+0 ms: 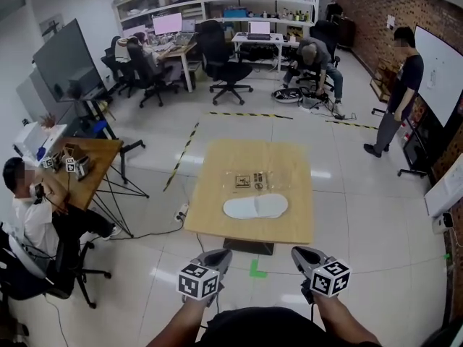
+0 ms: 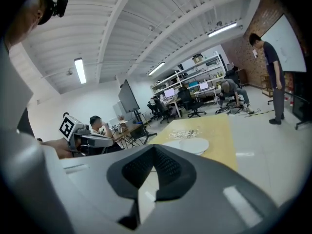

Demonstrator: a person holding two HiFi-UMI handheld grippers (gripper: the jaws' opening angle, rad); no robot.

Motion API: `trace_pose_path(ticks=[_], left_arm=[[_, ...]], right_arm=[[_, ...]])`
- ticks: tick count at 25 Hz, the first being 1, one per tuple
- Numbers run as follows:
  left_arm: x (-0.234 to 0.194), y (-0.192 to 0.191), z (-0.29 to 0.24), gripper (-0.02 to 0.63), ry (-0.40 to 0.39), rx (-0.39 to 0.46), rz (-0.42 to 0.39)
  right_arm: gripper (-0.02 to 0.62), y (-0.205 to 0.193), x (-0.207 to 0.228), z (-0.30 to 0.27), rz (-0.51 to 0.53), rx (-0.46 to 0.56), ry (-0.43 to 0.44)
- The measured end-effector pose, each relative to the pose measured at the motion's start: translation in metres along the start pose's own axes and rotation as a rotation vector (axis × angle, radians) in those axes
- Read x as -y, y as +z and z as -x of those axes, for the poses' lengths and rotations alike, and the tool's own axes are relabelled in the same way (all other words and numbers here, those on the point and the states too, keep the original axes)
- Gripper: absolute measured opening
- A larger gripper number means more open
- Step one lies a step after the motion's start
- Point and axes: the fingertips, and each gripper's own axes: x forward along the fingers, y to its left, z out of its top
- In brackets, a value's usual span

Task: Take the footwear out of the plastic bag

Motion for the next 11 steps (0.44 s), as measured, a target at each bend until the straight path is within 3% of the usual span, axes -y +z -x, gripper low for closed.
trace_pose_path(ticks=[11], left_arm=[[0.010, -0.013, -0.001, 0.008, -0.076, -0.063, 0.025]], right_arm=[[0.000, -0.023, -0.016, 0.000, -0.017, -0.107, -0.035]])
